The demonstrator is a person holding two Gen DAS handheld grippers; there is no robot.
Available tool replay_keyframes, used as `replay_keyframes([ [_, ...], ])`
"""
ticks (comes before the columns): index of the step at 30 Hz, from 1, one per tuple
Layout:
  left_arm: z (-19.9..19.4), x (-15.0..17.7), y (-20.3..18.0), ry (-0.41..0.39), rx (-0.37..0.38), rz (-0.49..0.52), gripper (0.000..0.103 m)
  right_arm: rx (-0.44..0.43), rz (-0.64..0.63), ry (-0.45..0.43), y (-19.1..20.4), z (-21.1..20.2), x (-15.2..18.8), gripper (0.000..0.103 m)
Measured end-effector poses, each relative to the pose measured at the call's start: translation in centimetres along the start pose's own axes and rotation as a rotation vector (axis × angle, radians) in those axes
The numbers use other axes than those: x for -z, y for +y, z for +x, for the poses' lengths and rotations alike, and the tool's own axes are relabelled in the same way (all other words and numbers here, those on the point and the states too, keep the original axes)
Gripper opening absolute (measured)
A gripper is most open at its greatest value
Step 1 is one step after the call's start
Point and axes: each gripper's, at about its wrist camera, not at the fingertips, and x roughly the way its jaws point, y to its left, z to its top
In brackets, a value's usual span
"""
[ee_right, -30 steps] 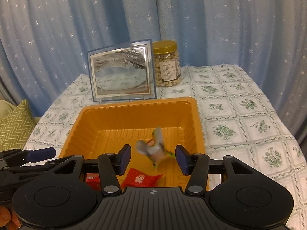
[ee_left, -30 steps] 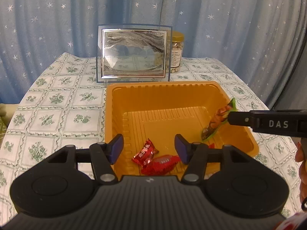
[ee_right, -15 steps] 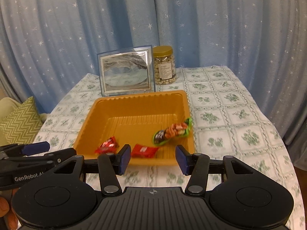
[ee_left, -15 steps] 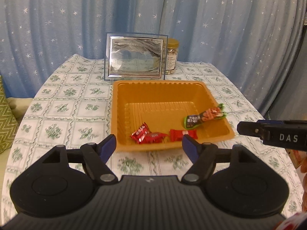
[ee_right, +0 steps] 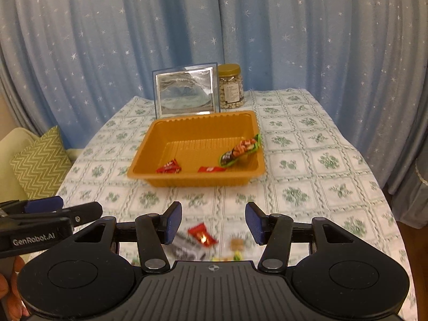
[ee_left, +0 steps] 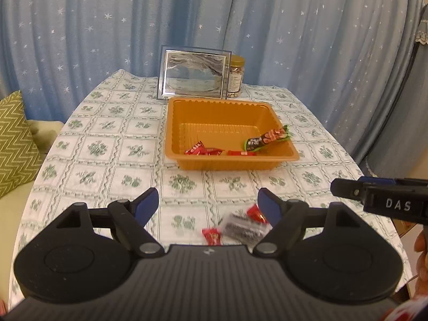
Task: Organize snacks
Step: 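Withdraw both open grippers from the tray toward the remaining snacks, then move both open grippers down toward the snacks on the tablecloth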
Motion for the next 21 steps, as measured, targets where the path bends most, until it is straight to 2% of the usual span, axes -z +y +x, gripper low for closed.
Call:
replay_keyframes([
  [9,-3.9,2.9,0.1,-0.026,0.001,-0.02,0.084,0.03,-0.018,-0.009,1.1,-3.2,3.2,0.054],
  [21,-5.9,5.5,0.9,-0.013,-0.02,-0.023,0.085,0.03,0.014,0.009,1.5,-4.6,6.1,0.054],
])
